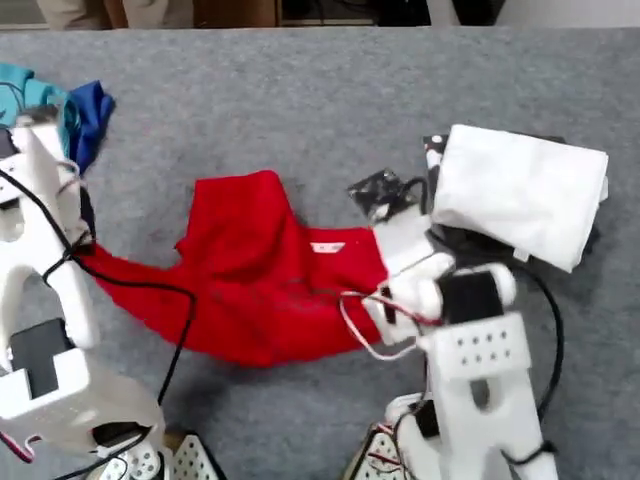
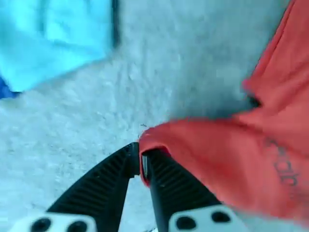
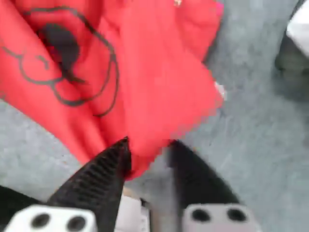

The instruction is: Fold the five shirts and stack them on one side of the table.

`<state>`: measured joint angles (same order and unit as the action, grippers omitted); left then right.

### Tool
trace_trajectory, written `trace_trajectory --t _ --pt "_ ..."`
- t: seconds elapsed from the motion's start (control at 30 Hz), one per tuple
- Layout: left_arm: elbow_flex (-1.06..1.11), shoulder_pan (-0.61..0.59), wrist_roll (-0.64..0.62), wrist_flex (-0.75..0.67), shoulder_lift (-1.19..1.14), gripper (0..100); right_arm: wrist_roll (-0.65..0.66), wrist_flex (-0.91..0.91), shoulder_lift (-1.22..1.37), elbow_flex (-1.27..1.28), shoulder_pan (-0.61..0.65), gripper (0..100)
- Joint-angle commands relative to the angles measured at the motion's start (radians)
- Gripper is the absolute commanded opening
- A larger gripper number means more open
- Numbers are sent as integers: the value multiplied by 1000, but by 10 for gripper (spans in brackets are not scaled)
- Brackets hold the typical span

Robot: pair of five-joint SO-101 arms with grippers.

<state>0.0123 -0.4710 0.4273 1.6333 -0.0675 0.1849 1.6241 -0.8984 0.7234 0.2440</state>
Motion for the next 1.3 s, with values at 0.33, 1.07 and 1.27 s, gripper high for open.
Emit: trace_trajectory --t 0.33,1.07,1.27 --pt "115 -258 304 -9 10 19 0 -269 226 -306 50 232" --pt "61 -545 489 -18 2 19 3 -75 1739 -1303 298 217" --pt "54 -554 486 -18 2 19 -3 71 1934 -1552 269 77"
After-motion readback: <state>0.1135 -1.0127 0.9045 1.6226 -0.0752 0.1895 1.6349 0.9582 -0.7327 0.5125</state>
